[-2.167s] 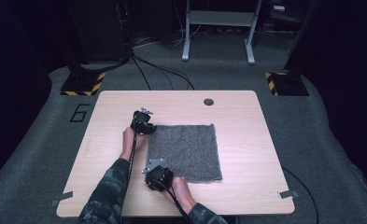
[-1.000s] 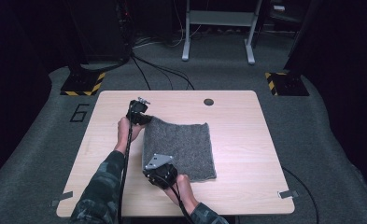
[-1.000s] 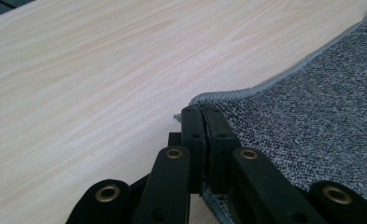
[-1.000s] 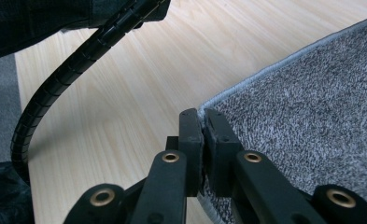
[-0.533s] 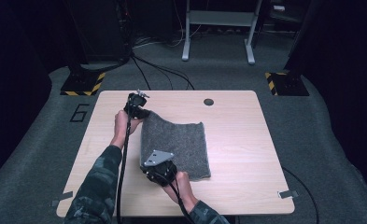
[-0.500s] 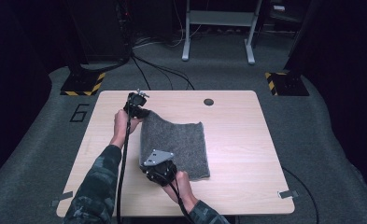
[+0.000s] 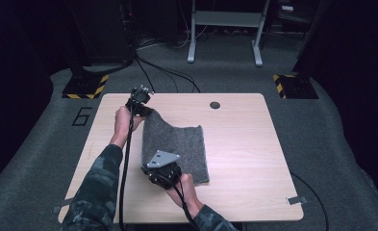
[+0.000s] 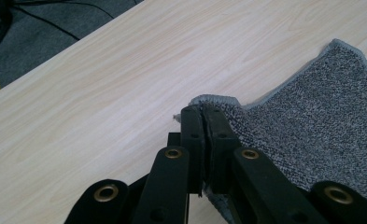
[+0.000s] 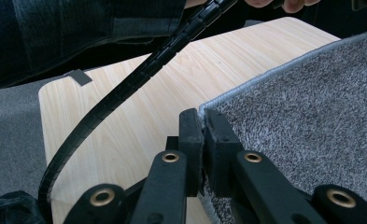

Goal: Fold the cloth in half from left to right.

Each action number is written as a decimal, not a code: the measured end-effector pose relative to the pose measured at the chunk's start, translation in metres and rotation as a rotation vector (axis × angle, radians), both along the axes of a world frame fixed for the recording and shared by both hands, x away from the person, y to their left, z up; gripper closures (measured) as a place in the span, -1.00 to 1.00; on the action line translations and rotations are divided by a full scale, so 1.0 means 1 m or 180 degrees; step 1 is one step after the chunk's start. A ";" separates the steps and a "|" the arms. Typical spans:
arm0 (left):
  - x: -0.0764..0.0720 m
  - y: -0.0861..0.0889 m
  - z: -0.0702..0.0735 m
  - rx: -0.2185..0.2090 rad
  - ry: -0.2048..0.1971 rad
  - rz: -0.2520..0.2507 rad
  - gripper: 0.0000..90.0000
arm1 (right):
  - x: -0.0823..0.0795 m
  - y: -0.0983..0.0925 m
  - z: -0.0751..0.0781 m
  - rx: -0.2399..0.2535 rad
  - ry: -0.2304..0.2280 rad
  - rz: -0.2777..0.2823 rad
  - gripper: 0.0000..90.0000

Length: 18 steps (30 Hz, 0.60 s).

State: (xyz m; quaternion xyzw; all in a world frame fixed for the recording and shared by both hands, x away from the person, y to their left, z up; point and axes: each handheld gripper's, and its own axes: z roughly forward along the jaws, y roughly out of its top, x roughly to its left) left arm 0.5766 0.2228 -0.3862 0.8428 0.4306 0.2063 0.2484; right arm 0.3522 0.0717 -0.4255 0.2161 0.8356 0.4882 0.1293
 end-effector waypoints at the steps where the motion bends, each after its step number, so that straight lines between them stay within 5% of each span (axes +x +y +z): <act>1: 0.000 -0.004 0.003 0.0090 -0.0002 -0.0011 0.94 | 0.000 -0.001 0.002 0.0017 0.0000 -0.0002 0.92; 9: 0.003 -0.017 0.013 0.0143 0.0001 -0.0017 0.93 | -0.002 -0.013 0.009 0.0113 -0.0033 -0.0066 0.92; 18: 0.009 -0.037 0.003 0.0039 0.0104 -0.0048 0.93 | -0.002 -0.041 0.000 0.0070 0.0021 -0.0209 0.92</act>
